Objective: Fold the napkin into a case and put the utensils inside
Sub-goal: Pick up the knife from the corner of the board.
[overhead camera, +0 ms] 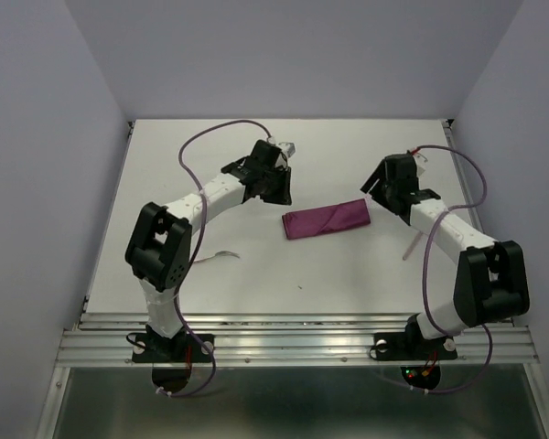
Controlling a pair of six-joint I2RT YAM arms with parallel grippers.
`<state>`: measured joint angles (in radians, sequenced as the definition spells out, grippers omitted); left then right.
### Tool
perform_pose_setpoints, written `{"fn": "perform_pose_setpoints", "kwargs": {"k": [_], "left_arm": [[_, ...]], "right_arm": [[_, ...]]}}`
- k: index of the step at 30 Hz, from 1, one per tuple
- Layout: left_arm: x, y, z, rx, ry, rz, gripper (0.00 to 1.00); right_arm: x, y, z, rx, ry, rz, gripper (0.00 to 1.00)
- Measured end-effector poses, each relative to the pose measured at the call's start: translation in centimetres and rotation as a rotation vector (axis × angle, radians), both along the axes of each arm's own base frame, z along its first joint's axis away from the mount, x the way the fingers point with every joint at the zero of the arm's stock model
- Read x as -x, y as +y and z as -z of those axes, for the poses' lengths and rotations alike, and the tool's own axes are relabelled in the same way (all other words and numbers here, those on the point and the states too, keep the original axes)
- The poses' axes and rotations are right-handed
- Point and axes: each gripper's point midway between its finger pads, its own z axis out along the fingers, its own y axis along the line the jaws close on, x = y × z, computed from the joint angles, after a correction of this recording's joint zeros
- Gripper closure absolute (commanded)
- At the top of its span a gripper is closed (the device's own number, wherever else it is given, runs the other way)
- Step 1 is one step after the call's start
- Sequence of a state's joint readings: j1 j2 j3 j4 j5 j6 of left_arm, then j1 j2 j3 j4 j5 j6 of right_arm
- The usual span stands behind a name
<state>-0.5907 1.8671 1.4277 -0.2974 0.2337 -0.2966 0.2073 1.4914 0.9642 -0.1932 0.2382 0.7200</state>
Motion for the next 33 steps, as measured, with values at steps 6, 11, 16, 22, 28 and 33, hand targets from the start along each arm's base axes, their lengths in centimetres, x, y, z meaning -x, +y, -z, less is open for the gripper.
{"fn": "perform_pose_setpoints", "kwargs": {"k": [6,11,16,22,28,33], "left_arm": [[0.0,2.6,-3.9,0.036,-0.079,-0.067,0.6],[0.5,6.0,-1.1,-0.035,-0.015,-0.167,0.6],[1.9,9.9,1.8,-0.09,0.075,-0.257,0.6],[1.6,12.1,2.1,-0.095,0.088,-0.312,0.6],[1.8,11.4,1.9,-0.076,0.094,-0.289,0.6],[1.0,11.1,1.7,-0.071,0.087,-0.286,0.6]], "right_arm": [[1.6,-8.5,0.0,0.048,0.03,0.188,0.19],[6.6,-14.3,5.1,0.035,0.214,0.351,0.21],[8.8,-13.9,8.9,0.007,0.357,0.342,0.32],[7.5,-13.9,9.5,0.007,0.362,0.309,0.61],[6.4,-13.8,9.7,0.008,0.351,0.273,0.96],[6.2,-13.6,9.5,0.029,0.357,0.226,0.99]]}}
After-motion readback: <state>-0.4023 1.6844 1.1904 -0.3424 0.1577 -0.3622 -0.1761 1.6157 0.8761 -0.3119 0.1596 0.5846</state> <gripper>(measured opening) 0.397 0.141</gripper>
